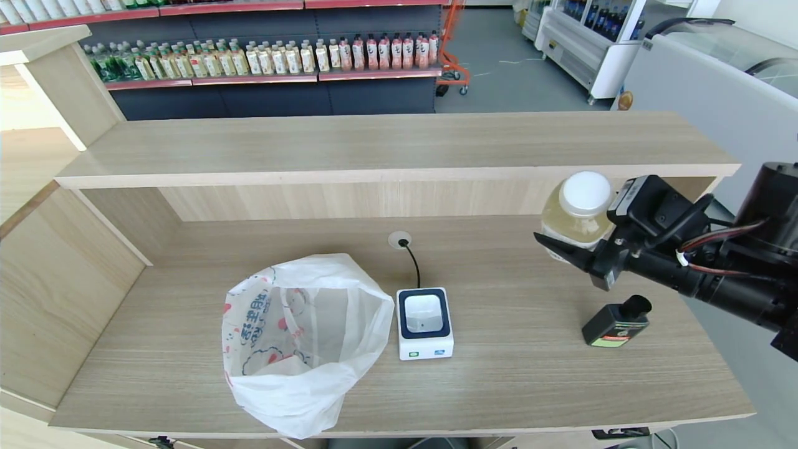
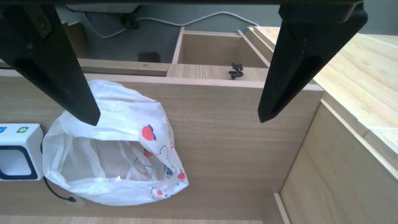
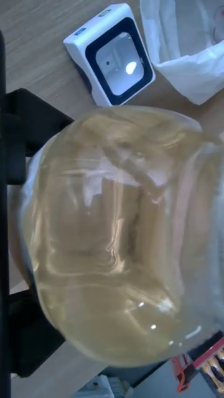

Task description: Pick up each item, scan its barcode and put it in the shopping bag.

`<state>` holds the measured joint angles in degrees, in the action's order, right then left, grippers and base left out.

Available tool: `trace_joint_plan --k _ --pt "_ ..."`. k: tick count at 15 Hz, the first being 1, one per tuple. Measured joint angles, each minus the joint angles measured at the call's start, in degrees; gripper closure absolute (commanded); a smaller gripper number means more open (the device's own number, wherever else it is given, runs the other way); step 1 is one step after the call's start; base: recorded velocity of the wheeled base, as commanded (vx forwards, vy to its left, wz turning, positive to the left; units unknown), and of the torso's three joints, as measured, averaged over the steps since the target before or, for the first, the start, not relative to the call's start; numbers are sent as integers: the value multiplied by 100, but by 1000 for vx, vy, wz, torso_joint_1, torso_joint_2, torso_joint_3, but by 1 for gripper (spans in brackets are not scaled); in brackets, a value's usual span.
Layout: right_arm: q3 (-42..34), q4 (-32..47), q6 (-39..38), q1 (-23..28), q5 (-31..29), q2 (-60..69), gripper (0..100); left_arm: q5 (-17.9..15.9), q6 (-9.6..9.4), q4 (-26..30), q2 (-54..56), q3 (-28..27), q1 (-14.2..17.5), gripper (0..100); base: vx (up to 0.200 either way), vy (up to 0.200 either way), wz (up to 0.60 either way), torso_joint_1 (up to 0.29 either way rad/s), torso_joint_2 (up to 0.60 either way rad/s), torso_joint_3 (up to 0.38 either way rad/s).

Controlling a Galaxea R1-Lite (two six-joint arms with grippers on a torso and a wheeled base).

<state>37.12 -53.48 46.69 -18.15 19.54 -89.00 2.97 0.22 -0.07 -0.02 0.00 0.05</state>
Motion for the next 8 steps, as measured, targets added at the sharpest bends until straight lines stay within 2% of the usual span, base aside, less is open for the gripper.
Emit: trace_joint_plan --k 2,8 --pt "-18 -88 38 -1 9 -85 100 0 0 0 0 0 5 0 0 0 0 0 0 0" --pt "44 -104 39 -39 2 -280 100 0 10 5 0 0 -2 0 0 200 0 2 1 2"
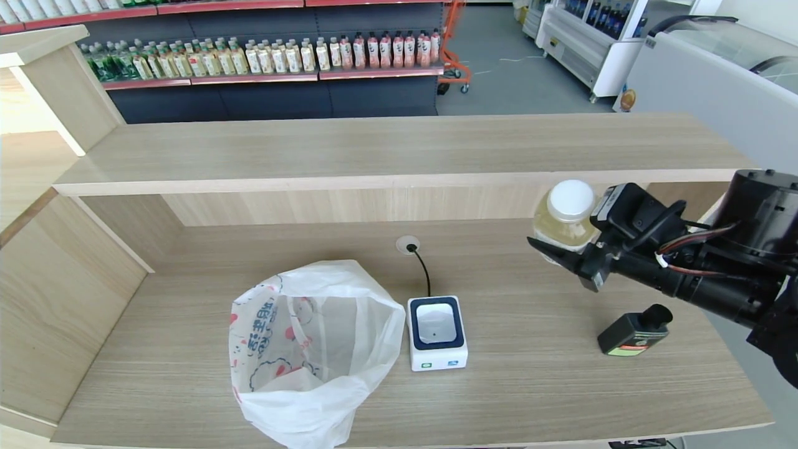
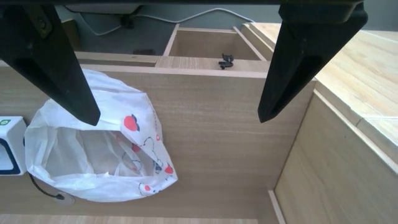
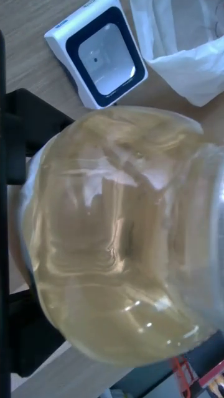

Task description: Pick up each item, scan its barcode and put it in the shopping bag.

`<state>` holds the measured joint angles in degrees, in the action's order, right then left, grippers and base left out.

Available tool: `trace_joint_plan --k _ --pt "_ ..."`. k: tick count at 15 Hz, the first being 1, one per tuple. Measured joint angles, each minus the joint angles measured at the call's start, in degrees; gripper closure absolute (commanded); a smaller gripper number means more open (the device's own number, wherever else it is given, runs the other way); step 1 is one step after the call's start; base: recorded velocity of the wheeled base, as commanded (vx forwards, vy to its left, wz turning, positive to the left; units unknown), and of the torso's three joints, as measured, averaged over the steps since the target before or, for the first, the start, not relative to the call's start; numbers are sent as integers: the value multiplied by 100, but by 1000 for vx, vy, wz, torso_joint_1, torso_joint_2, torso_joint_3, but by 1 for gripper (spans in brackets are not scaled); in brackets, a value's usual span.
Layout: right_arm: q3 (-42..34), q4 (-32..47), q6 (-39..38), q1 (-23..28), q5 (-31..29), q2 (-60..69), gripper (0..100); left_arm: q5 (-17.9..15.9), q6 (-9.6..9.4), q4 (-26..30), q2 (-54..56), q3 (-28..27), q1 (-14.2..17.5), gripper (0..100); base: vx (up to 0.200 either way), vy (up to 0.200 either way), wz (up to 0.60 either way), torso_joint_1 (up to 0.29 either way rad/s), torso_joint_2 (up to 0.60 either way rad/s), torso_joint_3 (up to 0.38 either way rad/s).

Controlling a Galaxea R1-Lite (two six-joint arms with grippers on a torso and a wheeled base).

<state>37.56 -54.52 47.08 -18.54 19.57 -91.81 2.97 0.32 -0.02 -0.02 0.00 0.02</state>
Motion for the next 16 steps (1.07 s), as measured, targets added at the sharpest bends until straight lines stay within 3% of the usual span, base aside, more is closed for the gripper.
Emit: trace_joint_plan --k 3,9,16 --pt "-20 -39 0 -63 118 -80 100 0 0 -2 0 0 2 0 0 200 0 -7 -4 5" --pt "-267 -79 -48 -44 128 -356 100 0 -13 -2 0 0 7 0 0 0 0 0 0 0" --pt "-495 -1754 -299 41 1079 -1420 100 0 -13 -2 0 0 2 0 0 0 0 0 0 0"
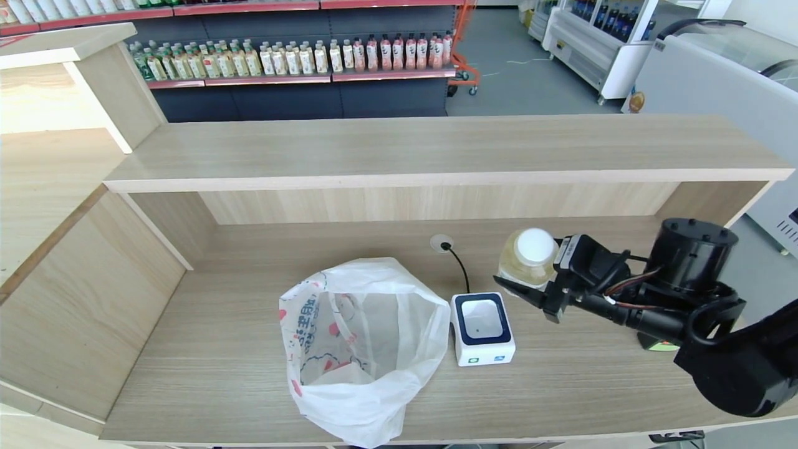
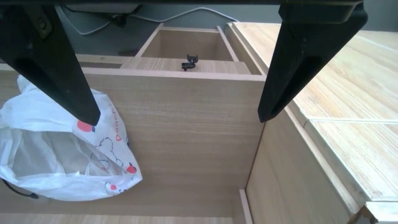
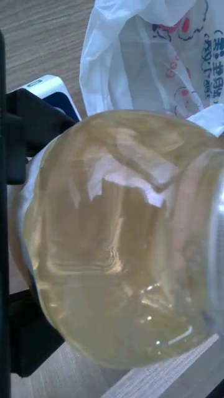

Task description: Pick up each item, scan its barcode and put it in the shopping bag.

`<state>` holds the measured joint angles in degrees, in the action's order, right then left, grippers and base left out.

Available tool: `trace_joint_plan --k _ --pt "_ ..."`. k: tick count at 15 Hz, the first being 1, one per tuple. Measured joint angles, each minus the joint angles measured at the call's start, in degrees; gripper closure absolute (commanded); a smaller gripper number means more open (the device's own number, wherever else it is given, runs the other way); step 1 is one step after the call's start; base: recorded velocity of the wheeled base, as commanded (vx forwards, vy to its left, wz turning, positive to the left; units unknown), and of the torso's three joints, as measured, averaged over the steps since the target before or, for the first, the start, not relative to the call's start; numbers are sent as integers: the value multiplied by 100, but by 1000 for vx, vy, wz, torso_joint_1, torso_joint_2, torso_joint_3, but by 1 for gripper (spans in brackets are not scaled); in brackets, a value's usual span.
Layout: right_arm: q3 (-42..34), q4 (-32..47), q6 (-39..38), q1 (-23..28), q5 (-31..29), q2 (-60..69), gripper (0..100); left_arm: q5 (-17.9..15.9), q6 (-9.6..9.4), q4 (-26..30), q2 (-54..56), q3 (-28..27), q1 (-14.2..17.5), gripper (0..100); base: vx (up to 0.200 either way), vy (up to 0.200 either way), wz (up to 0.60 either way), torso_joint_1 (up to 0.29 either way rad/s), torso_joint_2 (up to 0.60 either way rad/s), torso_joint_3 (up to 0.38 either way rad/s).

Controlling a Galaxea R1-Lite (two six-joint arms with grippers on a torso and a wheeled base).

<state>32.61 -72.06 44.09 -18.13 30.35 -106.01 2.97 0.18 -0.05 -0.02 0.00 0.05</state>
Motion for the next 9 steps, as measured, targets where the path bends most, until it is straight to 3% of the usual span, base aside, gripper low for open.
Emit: trace_joint_plan --k 5,9 --pt "-232 -1180 -279 38 222 -733 100 0 -2 0 0 0 0 0 0 0 0 0 0 0" --pt "-200 -1465 -197 24 501 -1252 100 0 -2 -2 0 0 5 0 0 0 0 0 0 0"
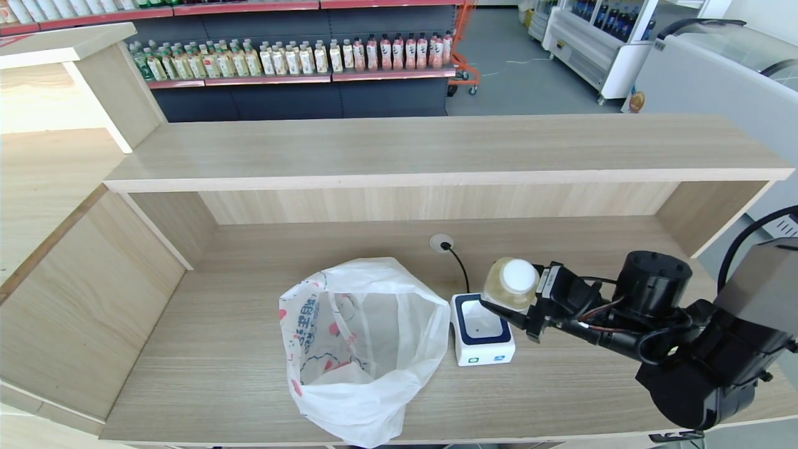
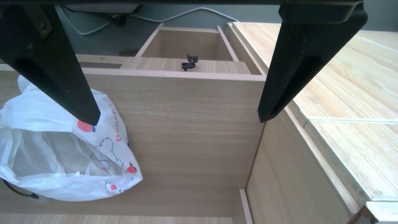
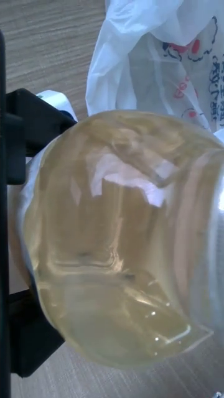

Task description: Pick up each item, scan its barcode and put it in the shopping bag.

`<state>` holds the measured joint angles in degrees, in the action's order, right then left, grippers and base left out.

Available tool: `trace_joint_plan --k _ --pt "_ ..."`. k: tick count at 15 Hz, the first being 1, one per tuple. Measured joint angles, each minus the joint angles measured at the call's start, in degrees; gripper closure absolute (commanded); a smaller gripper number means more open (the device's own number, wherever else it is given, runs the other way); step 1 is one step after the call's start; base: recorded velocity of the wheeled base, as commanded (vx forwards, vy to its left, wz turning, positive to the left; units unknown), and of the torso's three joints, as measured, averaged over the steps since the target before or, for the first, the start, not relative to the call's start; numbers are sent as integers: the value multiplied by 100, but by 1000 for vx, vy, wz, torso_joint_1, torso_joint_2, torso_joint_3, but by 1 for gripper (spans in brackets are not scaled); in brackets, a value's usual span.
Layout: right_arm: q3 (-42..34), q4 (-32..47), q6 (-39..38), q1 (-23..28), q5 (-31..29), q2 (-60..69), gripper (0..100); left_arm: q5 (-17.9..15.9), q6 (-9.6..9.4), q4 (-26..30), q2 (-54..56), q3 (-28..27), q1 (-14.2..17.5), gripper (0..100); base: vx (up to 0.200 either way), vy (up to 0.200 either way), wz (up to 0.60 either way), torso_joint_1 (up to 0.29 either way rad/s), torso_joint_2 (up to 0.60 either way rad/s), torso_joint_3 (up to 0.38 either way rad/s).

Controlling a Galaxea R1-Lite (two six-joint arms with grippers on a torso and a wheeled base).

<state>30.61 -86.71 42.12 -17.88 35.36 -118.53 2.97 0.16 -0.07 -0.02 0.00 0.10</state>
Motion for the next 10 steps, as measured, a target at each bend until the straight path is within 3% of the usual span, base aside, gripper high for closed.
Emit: trace_joint_plan --k 10 --pt "533 -22 227 -5 511 -591 100 -2 0 2 0 0 0 0 0 0 0 0 0 0"
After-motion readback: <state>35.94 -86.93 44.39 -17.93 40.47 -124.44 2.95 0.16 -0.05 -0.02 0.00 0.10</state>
